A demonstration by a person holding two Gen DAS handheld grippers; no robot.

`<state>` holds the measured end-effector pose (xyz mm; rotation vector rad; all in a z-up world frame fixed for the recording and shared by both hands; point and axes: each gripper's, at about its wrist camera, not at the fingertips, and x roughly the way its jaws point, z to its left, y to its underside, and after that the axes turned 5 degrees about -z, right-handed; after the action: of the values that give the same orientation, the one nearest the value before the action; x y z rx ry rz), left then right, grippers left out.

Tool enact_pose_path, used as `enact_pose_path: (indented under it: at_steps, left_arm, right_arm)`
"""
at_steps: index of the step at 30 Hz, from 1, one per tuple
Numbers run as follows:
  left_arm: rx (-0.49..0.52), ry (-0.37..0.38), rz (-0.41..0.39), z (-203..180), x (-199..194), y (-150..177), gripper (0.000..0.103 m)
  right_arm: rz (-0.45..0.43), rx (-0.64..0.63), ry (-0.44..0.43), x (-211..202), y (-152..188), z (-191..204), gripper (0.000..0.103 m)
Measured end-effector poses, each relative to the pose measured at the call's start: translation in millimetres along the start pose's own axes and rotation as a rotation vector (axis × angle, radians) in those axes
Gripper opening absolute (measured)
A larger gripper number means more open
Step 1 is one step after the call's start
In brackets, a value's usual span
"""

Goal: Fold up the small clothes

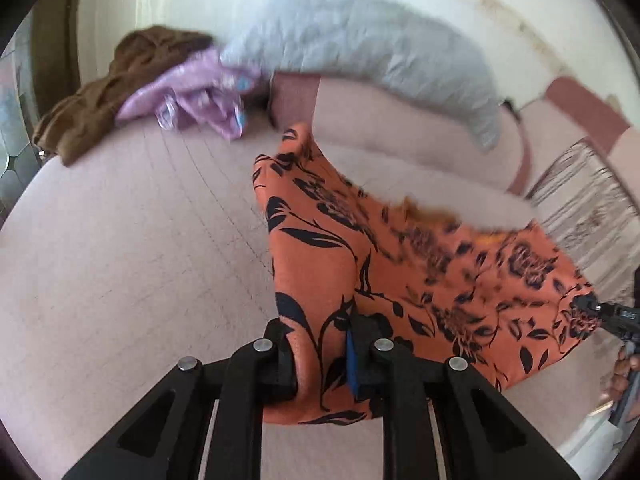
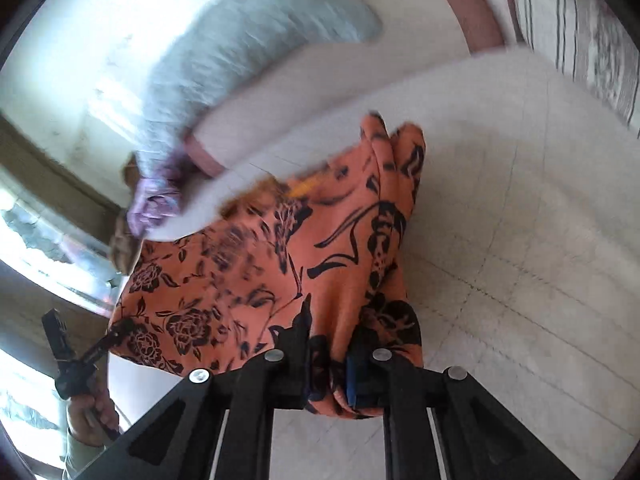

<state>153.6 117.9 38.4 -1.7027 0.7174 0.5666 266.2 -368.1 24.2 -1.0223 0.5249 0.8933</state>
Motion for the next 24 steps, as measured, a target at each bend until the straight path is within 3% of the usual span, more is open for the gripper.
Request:
enact_pose_path:
  at_steps: [3, 4, 6, 7, 8, 9, 10, 12, 14, 17, 19, 24]
  left_arm:
    - [-0.032, 0.022, 0.016, 6.3, -45.2, 38.7, 0.02]
    - [-0.039, 0.018, 0.041, 7.7, -47.6, 54.6, 0.026]
    - [-0.061, -0.013, 0.143, 25.0, -37.3, 106.3, 0.042]
    - [-0.068, -0.054, 0.2, 33.6, -24.6, 126.4, 0.046]
    - [-0.065, -0.12, 0.276, 44.7, -12.6, 149.5, 0.049]
    - [-0.047, -0.118, 0.214, 47.8, -22.4, 156.7, 0.05]
    - [-0.042, -0.12, 0.199, 48.2, -29.9, 155.2, 0.051]
    - [-0.042, -0.146, 0.171, 50.2, -47.7, 140.1, 0.05]
    - [-0.035, -0.138, 0.105, 50.6, -58.5, 122.5, 0.051]
    - [-0.026, -0.137, 0.094, 46.4, -47.7, 93.6, 0.051]
    - [-0.01, -0.132, 0.078, 42.6, -34.4, 78.4, 0.051]
    - [-0.007, -0.109, 0.126, 39.3, 22.5, 49.6, 0.051]
  right_arm:
    - [-0.01, -0.003, -0.035, -39.6, 21.3, 7.3, 0.012]
    - [0.006, 0.005, -0.049, -49.8, 34.9, 4.4, 0.013]
    - [0.057, 0.027, -0.055, -58.1, 70.7, -8.5, 0.024]
    - [0.081, 0.038, -0.049, -56.0, 95.8, -21.0, 0.033]
    - [0.112, 0.055, -0.034, -49.1, 115.9, -34.5, 0.064]
    - [0.17, 0.098, 0.024, -38.8, 140.4, -53.1, 0.074]
    - [0.197, 0.135, 0.084, -35.2, 159.4, -67.1, 0.072]
    - [0.109, 0.178, 0.04, -53.3, 174.7, -77.0, 0.07]
    - [0.039, 0.22, 0.062, -67.9, 170.6, -79.6, 0.07]
    - [-0.009, 0.22, 0.074, -72.2, 148.6, -77.7, 0.07]
    - [-0.02, 0.185, 0.063, -69.6, 136.1, -72.2, 0.07]
    - [-0.039, -0.019, 0.1, -44.7, 89.1, -37.6, 0.07]
